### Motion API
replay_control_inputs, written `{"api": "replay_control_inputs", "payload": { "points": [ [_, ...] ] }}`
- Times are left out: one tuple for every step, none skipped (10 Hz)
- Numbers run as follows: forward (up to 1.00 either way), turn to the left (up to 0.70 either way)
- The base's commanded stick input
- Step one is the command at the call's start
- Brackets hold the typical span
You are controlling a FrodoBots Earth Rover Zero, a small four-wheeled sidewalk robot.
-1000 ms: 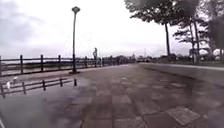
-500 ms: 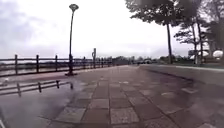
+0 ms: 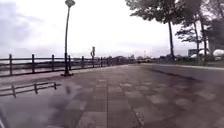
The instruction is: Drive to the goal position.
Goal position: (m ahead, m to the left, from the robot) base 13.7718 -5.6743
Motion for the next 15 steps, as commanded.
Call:
{"api": "replay_control_inputs", "payload": {
  "points": [
    [1.00,0.17],
    [1.00,0.34],
    [1.00,0.37],
    [1.00,0.33],
    [1.00,0.01],
    [1.00,0.00],
    [1.00,0.00],
    [1.00,0.00],
    [1.00,0.00],
    [1.00,0.00],
    [1.00,0.00],
    [1.00,0.00],
    [1.00,0.00],
    [1.00,0.00],
    [1.00,0.00]
  ]
}}
